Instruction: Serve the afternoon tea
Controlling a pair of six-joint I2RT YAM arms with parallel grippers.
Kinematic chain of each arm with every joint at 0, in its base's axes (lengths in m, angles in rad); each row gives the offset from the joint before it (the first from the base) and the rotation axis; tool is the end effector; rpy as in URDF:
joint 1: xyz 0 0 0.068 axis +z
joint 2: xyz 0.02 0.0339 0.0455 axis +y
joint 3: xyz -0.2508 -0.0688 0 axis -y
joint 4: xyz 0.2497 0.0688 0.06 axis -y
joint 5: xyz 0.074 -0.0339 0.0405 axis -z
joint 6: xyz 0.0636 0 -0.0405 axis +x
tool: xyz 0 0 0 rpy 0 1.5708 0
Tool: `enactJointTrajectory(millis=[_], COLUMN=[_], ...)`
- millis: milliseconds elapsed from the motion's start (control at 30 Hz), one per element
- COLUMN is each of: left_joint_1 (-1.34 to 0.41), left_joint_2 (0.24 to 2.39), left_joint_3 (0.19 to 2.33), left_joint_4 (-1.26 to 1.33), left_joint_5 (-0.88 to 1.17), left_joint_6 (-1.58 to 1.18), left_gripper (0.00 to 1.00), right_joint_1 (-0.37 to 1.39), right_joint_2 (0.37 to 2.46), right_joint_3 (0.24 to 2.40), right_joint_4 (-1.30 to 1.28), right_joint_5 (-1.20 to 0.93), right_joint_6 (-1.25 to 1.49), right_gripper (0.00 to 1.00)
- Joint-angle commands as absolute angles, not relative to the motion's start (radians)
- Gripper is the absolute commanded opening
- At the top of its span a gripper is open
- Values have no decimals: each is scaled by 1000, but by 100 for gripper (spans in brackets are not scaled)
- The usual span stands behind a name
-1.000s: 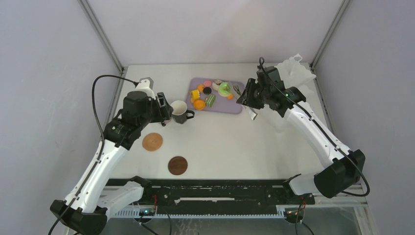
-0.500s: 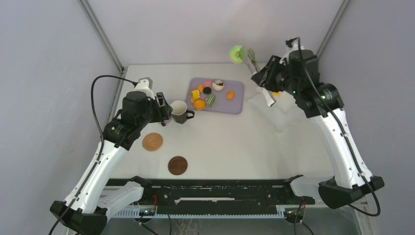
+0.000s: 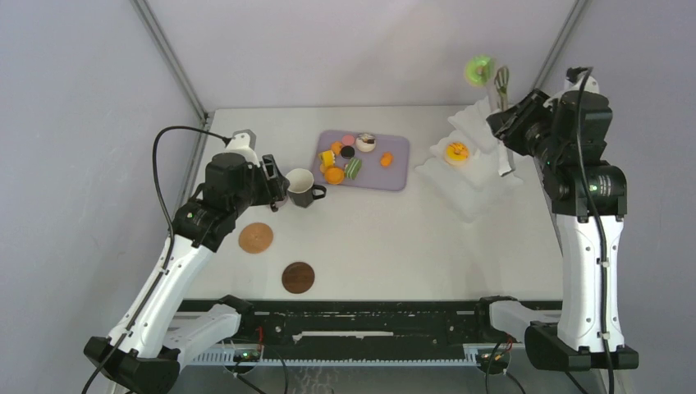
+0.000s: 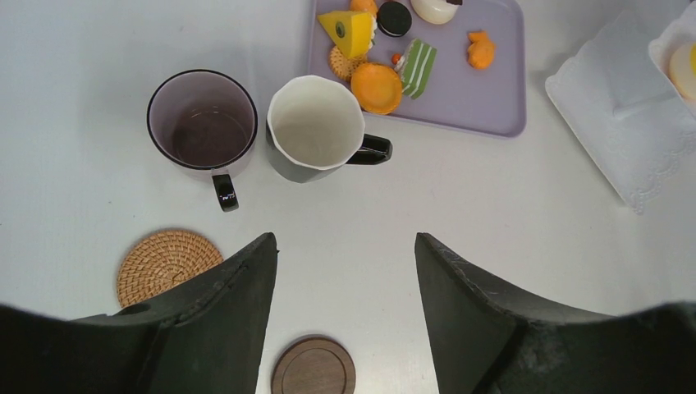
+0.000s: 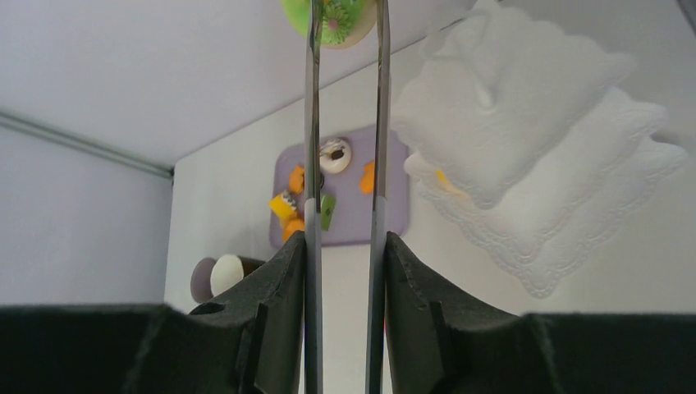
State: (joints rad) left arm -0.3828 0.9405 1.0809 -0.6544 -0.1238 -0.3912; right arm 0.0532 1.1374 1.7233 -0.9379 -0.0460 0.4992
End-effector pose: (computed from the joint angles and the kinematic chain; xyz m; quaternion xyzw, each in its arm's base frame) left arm 0.2167 -0.0788 0.3430 -0.0348 0.8618 -0.1404 0.4861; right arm 0.2182 0.0145 0.4818 0.1685 0.8024 0.1742 0.5454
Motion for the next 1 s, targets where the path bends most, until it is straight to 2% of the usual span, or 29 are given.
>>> enactJointTrajectory(millis=[0,467,667,967], left_joint_1=[-375,-375,-374,-374], left_joint_2=[930,943,952,958], left_joint_3=[1076,1076,1074,1065], left_joint_4=[-630,-627,-622,-617], left_joint_5=[-104,-93,-84,-85], left_joint_6=[-379,-377,-381,-386], left_gripper=[67,67,67,67], right_joint_1=[-41,-327,-365,-364], right_joint_2=[1110,1103,1086,1118], right_joint_3=[1745,1629,1491,1456], right_joint_4=[-846,-809,-784,-762], right_joint_5=[-96,-206,-241,-317], right_joint_6=[490,510,502,494], right_gripper=[0,0,0,0])
